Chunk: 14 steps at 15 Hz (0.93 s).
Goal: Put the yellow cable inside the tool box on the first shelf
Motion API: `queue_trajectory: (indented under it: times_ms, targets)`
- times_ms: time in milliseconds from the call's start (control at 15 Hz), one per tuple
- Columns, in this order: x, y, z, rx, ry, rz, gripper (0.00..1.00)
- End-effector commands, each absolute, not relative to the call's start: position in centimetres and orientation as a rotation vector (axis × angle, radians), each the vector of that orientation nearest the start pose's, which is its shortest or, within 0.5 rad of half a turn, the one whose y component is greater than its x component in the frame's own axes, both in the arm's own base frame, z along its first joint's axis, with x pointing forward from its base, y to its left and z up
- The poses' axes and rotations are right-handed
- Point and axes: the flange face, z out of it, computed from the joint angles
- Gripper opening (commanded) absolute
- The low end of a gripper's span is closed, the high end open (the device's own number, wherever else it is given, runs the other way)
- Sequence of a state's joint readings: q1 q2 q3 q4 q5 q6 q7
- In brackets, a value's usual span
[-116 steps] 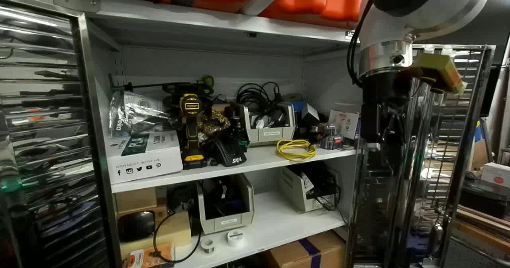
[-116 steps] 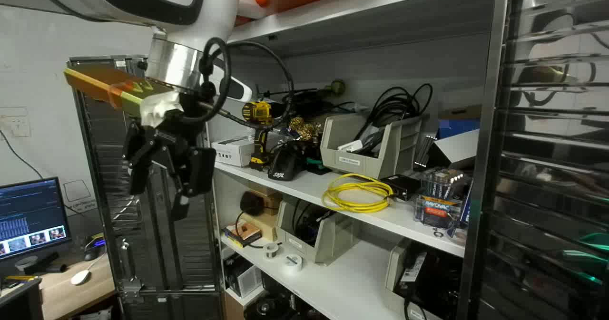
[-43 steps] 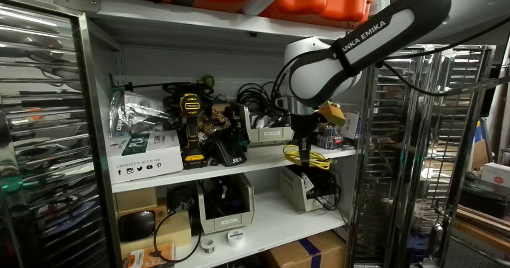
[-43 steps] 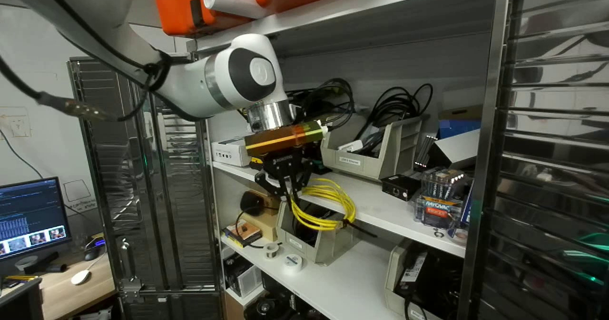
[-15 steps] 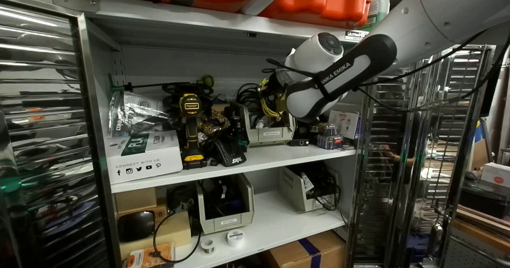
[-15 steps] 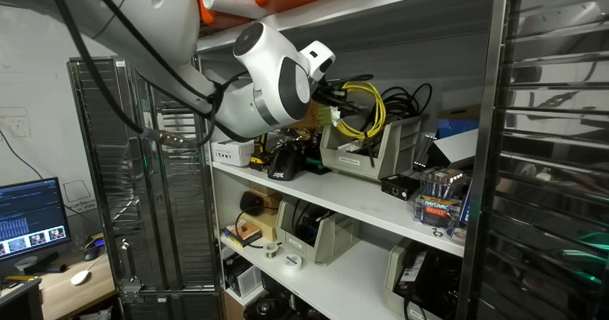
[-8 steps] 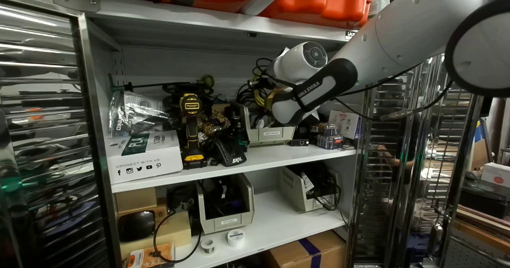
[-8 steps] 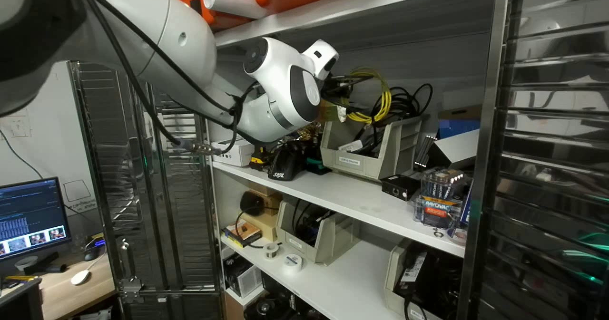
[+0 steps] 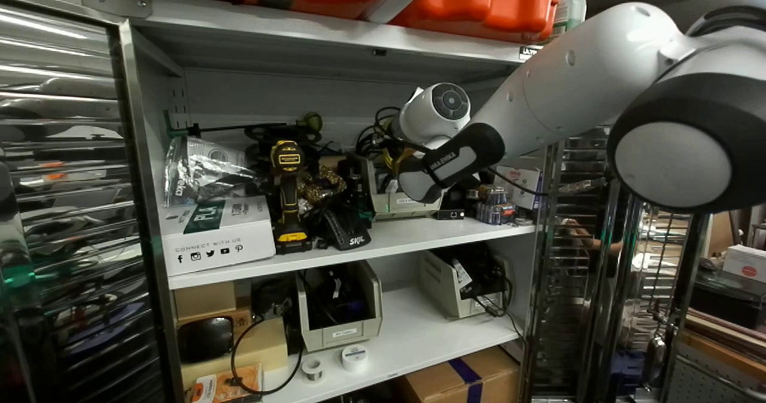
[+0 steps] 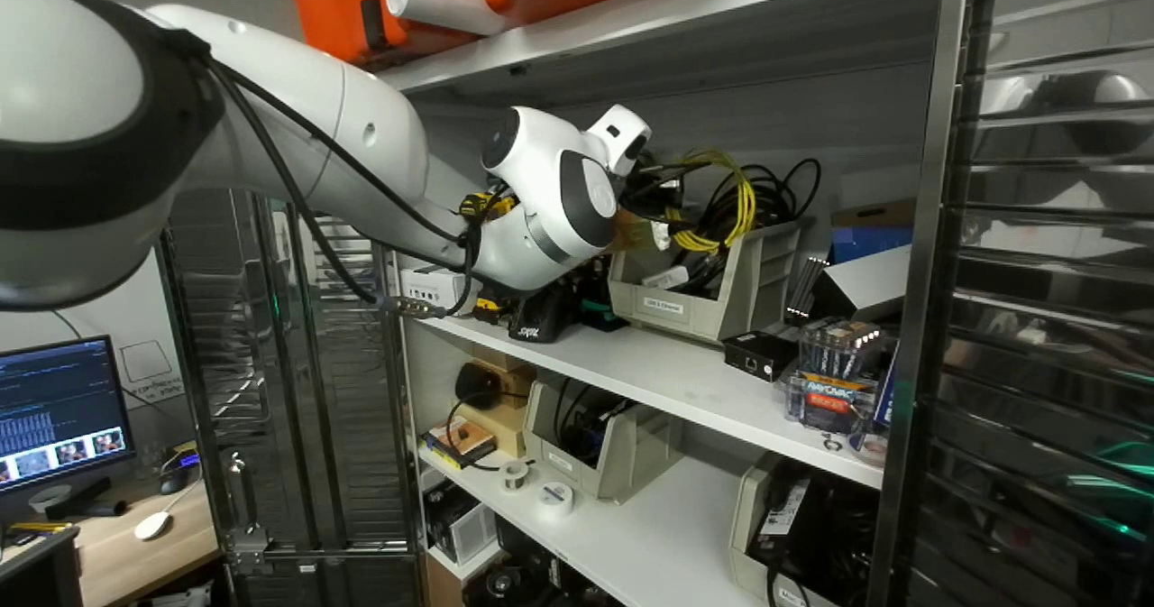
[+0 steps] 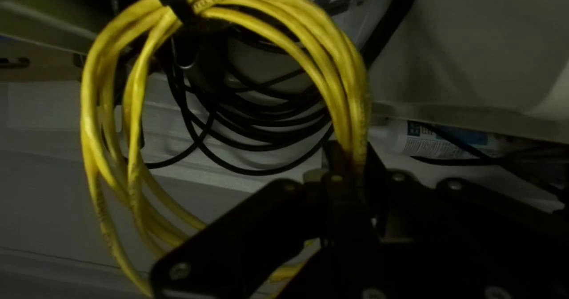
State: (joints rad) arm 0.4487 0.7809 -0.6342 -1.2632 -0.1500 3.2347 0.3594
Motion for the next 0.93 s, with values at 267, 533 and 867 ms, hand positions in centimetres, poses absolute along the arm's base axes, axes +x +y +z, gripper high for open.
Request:
queue_trajectory:
  times_ms: [267, 533, 867]
  targets:
    - [79.8, 7.4, 50.5, -2.914, -0.07, -1.853, 0.44]
    - [79.9, 6.4, 52.1, -2.984, 0.017, -1.766, 0.74]
    - [79.2, 6.2, 54.8, -2.929, 0.086, -1.749, 1.0]
